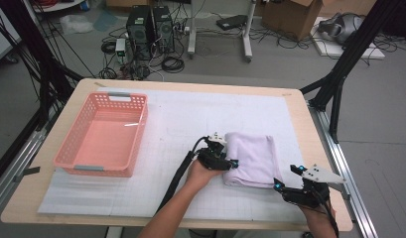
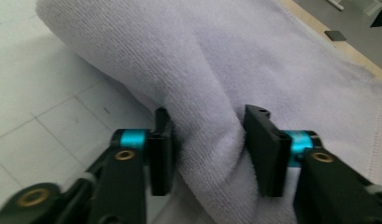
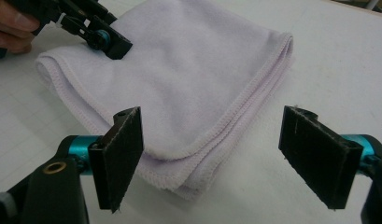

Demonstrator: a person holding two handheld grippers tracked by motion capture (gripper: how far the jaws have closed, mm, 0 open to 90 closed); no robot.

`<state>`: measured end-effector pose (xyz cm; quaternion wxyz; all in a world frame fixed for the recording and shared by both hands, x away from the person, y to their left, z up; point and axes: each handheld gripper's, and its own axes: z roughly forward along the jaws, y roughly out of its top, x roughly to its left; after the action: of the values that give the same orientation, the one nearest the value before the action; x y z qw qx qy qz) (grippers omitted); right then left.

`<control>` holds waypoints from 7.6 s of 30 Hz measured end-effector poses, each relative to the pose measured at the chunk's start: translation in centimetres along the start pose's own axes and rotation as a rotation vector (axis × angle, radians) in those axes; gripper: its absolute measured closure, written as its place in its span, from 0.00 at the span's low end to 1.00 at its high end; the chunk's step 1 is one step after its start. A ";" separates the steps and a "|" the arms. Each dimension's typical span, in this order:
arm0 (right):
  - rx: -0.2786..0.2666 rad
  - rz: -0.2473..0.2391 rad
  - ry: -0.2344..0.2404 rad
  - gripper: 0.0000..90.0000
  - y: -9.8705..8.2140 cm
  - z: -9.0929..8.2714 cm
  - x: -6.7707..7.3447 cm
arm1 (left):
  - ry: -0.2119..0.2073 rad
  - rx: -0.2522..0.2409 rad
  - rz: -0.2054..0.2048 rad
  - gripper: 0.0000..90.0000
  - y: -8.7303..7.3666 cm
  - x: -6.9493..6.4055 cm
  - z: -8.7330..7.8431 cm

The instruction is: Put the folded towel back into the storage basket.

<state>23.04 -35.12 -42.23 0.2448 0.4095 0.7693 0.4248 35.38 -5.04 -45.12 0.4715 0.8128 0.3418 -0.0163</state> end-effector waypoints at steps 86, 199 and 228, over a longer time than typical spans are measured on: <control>0.001 -0.011 0.016 0.23 0.4 0.7 0.5 | -0.054 -0.502 0.323 0.82 -0.7 2.5 -23.6; 0.020 -0.038 -0.002 0.23 0.6 1.1 1.0 | 0.147 -0.522 0.094 0.80 -6.5 18.0 -35.1; 0.028 -0.042 -0.004 0.23 0.6 1.2 1.1 | 0.094 -0.505 0.084 0.80 -6.5 18.5 -33.5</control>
<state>23.57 -33.48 -42.37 0.2494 0.3975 0.7831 0.4082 35.88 33.06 -37.89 0.6435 0.6826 0.3224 0.1268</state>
